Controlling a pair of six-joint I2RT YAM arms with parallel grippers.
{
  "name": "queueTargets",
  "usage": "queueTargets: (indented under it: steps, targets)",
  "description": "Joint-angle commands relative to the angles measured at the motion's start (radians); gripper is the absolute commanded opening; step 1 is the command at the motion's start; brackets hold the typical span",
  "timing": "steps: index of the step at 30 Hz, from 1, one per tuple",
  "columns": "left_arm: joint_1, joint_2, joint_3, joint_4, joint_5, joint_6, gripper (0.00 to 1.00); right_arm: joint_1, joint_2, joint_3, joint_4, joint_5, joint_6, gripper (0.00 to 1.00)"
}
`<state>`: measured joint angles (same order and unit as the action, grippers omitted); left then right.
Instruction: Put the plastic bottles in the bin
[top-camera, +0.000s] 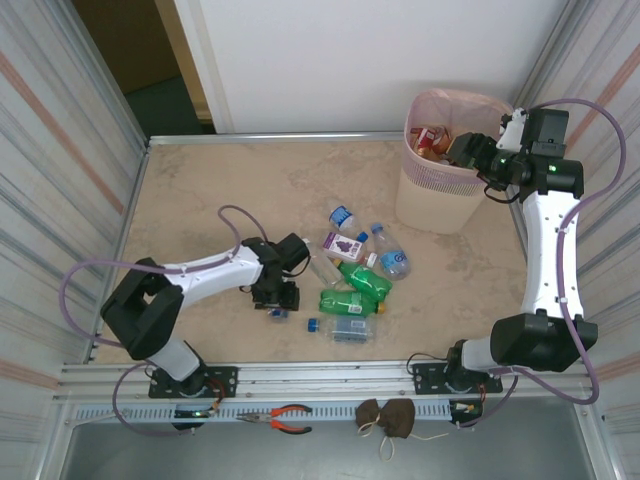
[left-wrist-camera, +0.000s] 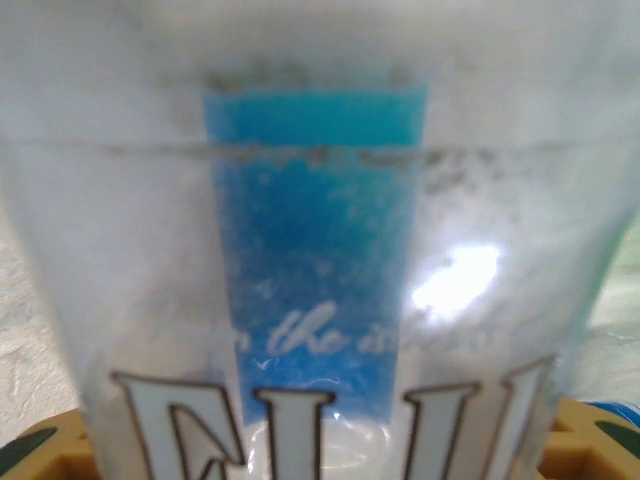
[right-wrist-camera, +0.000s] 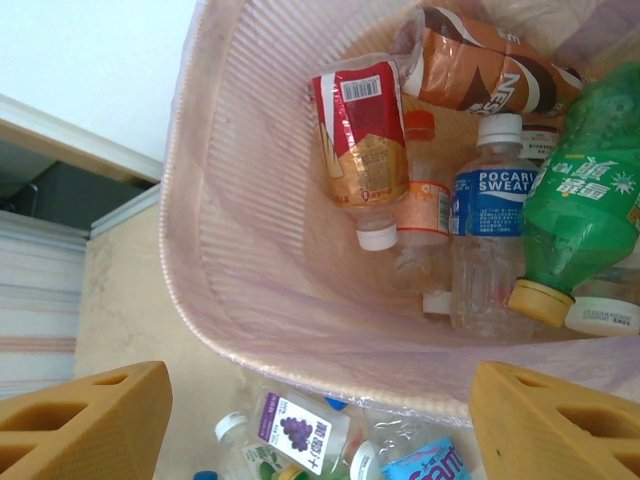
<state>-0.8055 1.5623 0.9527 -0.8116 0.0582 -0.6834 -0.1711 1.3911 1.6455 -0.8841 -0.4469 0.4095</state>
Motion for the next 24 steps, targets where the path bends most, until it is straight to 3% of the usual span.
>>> queueTargets:
  steps: [1,6,11,18,24]
  targets:
    - [-0.006,-0.077,0.031,-0.016,-0.038,0.027,0.49,-0.005,-0.036,-0.001,-0.029,-0.029,0.012,0.77]
    - [-0.006,-0.196,0.029,0.076,-0.009,0.099,0.52,0.012,-0.055,0.005,-0.016,-0.070,0.023,0.77]
    - [-0.007,-0.354,0.005,0.266,0.107,0.214,0.52,0.070,-0.102,-0.038,0.074,-0.183,0.039,0.77]
    - [-0.004,-0.517,-0.017,0.516,0.268,0.368,0.51,0.231,-0.222,-0.158,0.319,-0.310,0.038,0.77]
    - [-0.002,-0.564,-0.006,0.677,0.445,0.471,0.50,0.408,-0.300,-0.229,0.497,-0.376,-0.017,0.80]
